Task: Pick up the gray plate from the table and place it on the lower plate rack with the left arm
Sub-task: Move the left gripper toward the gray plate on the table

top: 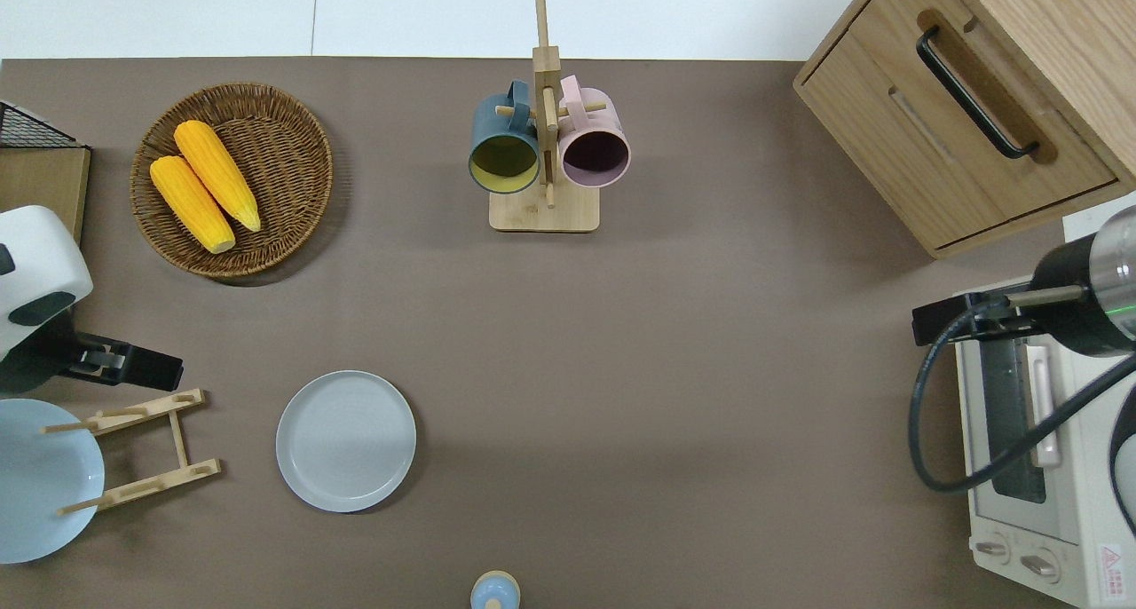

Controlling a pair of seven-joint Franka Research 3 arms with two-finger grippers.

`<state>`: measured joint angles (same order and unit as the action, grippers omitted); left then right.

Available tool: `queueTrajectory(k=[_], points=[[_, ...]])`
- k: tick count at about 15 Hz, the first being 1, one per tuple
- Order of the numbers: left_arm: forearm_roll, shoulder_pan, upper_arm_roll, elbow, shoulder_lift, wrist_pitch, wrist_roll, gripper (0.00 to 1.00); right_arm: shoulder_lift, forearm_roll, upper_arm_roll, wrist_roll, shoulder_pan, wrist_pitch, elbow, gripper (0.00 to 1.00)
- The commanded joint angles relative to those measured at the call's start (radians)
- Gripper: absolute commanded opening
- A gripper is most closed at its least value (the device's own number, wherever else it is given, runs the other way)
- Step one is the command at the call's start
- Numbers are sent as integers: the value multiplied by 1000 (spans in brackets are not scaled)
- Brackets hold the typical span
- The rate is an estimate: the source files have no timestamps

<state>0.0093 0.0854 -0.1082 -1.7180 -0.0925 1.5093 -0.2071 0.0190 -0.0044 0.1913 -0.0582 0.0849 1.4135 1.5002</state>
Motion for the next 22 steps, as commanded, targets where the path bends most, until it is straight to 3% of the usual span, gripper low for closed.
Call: queueTrajectory(k=[1,22], points=[[5,4,2,11,-3,-5,9,998,2,7,5,0,7,-14,-6,987],[-48,13,18,-1,-7,-5,18,998,2,7,7,0,7,-14,-6,990]])
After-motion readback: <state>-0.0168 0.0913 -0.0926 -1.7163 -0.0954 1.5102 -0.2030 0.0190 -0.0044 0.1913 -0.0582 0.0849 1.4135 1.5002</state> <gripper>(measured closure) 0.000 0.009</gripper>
